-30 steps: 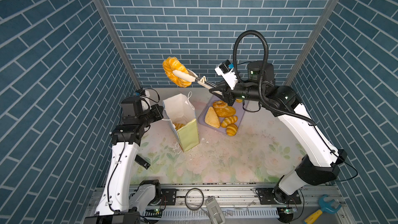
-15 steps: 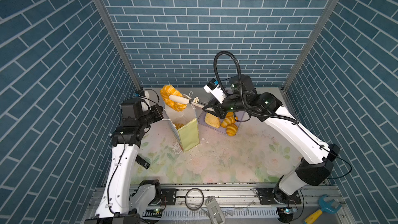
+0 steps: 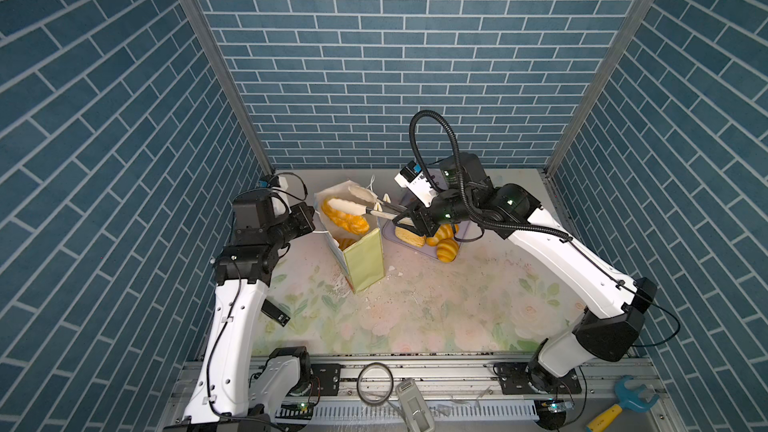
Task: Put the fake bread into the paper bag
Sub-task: 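Open the tongs to drop the ring donut into the paper bag, then move the tongs with the right gripper to the tray and pinch the yellow tart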
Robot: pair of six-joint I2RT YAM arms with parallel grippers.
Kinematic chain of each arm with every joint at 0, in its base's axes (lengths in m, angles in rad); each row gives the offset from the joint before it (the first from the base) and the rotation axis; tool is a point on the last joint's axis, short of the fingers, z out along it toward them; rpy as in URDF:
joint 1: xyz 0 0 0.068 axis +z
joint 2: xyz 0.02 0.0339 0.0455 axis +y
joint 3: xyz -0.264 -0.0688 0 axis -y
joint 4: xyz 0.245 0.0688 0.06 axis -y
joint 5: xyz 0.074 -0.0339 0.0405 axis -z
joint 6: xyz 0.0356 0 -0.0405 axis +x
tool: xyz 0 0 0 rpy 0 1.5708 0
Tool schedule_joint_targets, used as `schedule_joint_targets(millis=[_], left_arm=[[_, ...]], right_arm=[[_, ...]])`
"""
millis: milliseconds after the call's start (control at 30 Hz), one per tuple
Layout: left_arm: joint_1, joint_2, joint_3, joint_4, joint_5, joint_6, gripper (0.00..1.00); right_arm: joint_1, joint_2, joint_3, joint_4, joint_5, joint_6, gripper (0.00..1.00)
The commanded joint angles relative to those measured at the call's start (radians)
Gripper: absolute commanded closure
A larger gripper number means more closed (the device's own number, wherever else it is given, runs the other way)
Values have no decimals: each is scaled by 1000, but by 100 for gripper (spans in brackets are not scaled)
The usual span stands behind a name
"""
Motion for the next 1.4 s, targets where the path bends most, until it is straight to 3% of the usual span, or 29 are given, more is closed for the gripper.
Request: schedule_joint_targets(millis=[0, 367, 633, 867, 1033, 1167, 1367], left_arm=[[0, -11, 14, -19, -2, 23, 95], [0, 14, 16, -12, 16, 25, 96], [0, 31, 10, -1, 29, 18, 98], [-1, 30, 11, 10, 34, 9, 98], [-3, 38, 31, -12, 28, 21, 97], [-9, 59, 35, -1, 37, 16, 97], [-11, 87, 54, -7, 28, 22, 97]], right_arm=[[12, -31, 57, -13, 38, -29, 49], [13, -49, 148, -17, 133, -115, 55], [-14, 5, 268, -59, 266, -180, 57], [-149, 30, 293, -108, 367, -125, 58], [-288, 28, 200, -124, 426, -79, 57], [-358, 73, 114, -146, 576, -34, 56], [-444, 156, -17, -47, 599, 41, 54]])
